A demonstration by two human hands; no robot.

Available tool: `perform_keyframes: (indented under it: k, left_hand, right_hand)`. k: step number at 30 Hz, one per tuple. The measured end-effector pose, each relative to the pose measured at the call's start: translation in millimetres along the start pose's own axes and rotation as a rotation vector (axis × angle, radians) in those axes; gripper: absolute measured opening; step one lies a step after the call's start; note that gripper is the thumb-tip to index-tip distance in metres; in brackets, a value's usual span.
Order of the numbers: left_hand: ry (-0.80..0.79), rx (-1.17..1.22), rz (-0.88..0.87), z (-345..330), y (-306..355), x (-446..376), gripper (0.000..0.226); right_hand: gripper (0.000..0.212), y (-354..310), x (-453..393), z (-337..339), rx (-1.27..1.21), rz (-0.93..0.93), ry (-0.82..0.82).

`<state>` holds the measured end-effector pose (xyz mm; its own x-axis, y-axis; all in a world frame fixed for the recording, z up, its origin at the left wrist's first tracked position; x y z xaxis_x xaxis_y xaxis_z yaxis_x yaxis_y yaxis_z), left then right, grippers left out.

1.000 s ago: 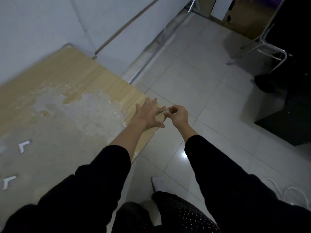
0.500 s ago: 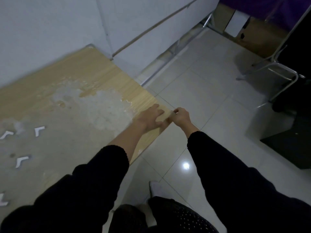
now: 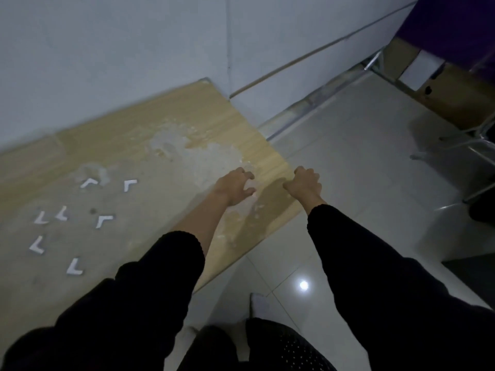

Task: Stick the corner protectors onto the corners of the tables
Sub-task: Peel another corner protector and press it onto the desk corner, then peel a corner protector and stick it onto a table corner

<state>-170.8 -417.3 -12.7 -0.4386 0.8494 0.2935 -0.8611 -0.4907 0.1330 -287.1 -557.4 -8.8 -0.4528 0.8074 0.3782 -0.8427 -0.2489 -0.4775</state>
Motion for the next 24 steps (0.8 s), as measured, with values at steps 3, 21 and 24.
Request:
perform_keyframes:
  k: [3,21,24]
  left_hand:
    - [0.01,0.017,0.097,2.4,-37.4,25.0,0.042]
    - [0.114,0.099,0.592,-26.4,-238.6,175.3,0.041]
    - [0.063,0.095,0.584,-33.8,-258.3,179.1,0.048]
  right_hand:
    - [0.05,-42.4,15.9,-25.6,0.002,0.073,-0.045]
    - [0.04,-228.3,126.0,-217.1,-0.207,0.507,-0.426]
    - [0.043,-240.4,125.9,-234.8,-0.228,0.502,-0.401]
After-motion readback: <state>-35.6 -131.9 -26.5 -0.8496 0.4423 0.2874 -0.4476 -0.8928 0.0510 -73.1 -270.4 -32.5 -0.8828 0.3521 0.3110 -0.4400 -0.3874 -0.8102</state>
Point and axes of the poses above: each hand's wrist, its own x-axis away from the middle knuckle, its own z-axis out of the back of the hand, y = z × x, the point moved 2 cm from there along -x, towards the middle knuckle, and after that the axes turned 15 degrees about -x, right-handed, at the moved point
